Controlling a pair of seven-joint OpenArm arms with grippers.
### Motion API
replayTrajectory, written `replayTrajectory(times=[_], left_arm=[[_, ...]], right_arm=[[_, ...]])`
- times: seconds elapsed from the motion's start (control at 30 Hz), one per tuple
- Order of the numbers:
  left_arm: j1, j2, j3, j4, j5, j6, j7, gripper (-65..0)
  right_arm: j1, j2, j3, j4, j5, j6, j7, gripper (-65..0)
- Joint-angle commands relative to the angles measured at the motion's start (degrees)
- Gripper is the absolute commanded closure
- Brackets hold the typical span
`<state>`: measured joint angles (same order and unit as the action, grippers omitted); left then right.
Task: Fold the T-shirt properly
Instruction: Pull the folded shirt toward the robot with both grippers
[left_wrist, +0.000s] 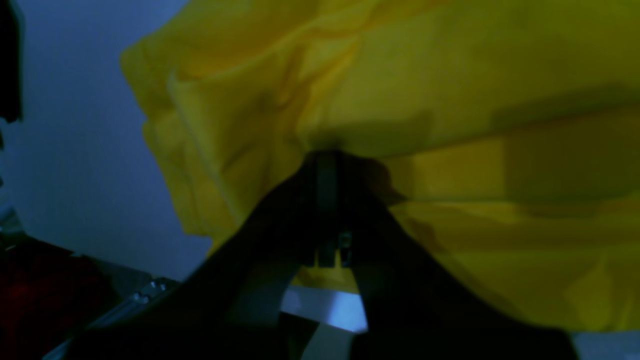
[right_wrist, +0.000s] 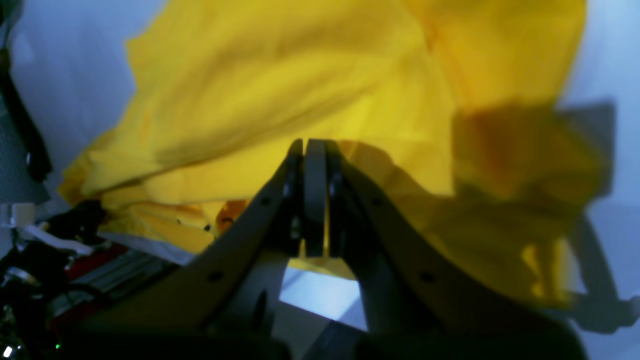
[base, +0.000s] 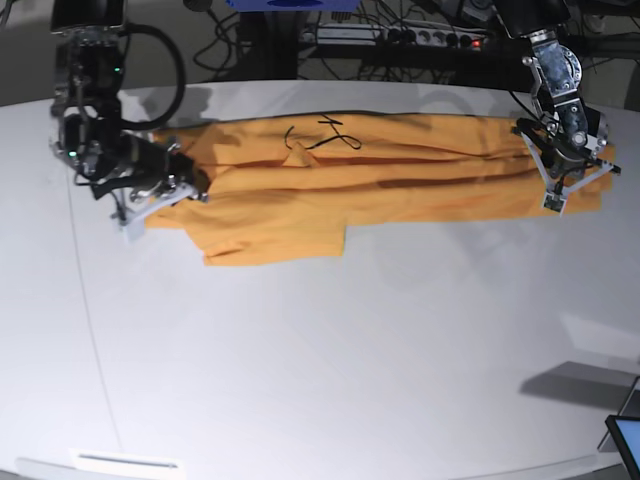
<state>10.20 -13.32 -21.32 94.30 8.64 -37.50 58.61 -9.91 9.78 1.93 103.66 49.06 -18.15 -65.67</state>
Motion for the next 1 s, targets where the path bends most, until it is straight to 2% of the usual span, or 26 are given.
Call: replayTrajectory(times=[0.0,0.1,0.17,0.4,0.63,0.87,0.97], left_arm=[[0.75,1.06,0.79,-0.46,-5.08,-2.5,0.34,0.0],[0.75,0.88,0.79,-0.46,-5.08,-2.5,0.34,0.0],[0.84,0.79,0.79,-0.46,-5.08,-2.5,0.34,0.0],[1.01,1.06,0.79,-0.54,-5.08,-2.5,0.34,0.0],[-1.01,0.88,2.9,-1.51,-4.82,-2.5,0.42,0.0],[-6.37,3.96,3.17,-6.08,3.44,-2.5,0.42,0.0],[-9.45,5.37,3.26,-8.1,5.73,-2.5,0.42,0.0]], right_arm=[[0.29,-0.42,-0.22,0.3,0.39,-0.7,0.22,-0.3],[0.37,-2.26,-0.4,-3.48,-0.84,-4.66,0.22,-0.3],[0.37,-2.53,-0.66,-5.59,-1.37,-5.8,0.66,-0.3],[1.34,-1.91,-1.1,-9.81,-1.63,-5.45,4.7,-0.3],[3.98,0.2,-0.84,-13.5,-1.63,-5.1,5.14,-0.3],[6.26,3.54,-0.84,-15.96,-1.63,-5.01,5.14,-0.3],[7.23,5.03,-0.84,-19.3,-1.63,-2.99,6.81,-0.3]])
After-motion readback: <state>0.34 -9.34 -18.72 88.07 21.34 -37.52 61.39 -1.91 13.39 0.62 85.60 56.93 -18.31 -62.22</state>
